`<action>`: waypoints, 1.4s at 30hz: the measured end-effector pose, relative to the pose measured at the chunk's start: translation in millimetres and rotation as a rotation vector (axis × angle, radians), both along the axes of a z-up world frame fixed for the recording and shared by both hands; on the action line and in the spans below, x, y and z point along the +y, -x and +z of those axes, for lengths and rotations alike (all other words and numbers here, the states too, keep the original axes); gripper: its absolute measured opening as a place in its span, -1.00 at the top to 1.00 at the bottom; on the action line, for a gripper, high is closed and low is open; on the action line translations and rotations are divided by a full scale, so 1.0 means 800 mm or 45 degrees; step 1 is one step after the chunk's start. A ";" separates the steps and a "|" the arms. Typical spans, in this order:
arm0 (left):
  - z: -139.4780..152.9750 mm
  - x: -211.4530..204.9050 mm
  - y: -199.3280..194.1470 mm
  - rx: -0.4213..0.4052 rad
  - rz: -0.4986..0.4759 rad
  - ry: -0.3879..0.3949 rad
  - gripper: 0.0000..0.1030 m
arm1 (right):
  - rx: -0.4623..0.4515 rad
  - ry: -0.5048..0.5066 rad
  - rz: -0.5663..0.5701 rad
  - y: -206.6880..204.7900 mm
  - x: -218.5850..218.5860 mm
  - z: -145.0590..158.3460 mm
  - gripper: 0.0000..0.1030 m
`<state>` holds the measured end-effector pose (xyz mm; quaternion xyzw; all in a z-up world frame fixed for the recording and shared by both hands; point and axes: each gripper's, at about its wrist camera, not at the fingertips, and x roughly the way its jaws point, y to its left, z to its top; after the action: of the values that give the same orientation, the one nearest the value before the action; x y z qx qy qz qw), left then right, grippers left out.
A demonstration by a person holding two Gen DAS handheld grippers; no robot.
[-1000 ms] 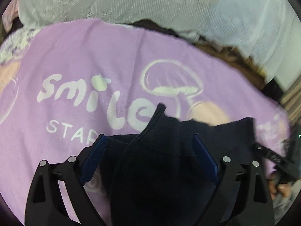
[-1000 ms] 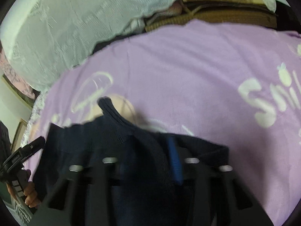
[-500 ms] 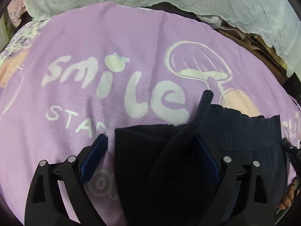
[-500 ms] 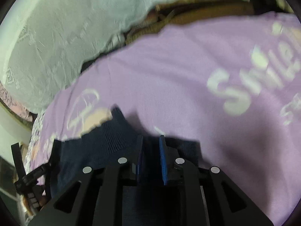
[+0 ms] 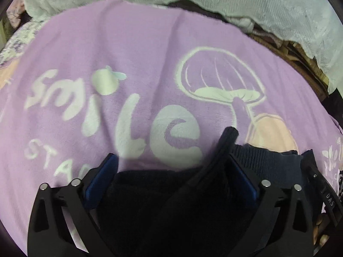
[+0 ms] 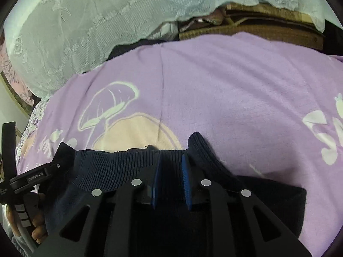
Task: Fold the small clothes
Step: 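Carry the held hem over the body onto the collar with both grippers, then open both grippers and release the folded hem onto the collar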
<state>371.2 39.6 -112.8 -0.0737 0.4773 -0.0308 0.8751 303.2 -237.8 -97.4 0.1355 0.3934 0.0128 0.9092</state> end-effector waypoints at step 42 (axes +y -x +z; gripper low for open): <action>0.002 0.019 0.041 -0.077 0.120 -0.182 -0.92 | -0.029 -0.086 -0.093 0.075 -0.060 -0.003 0.32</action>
<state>338.3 54.7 -111.4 -0.0325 0.4477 0.0425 0.8926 243.2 -286.2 -99.7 0.1803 0.3771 -0.0055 0.9084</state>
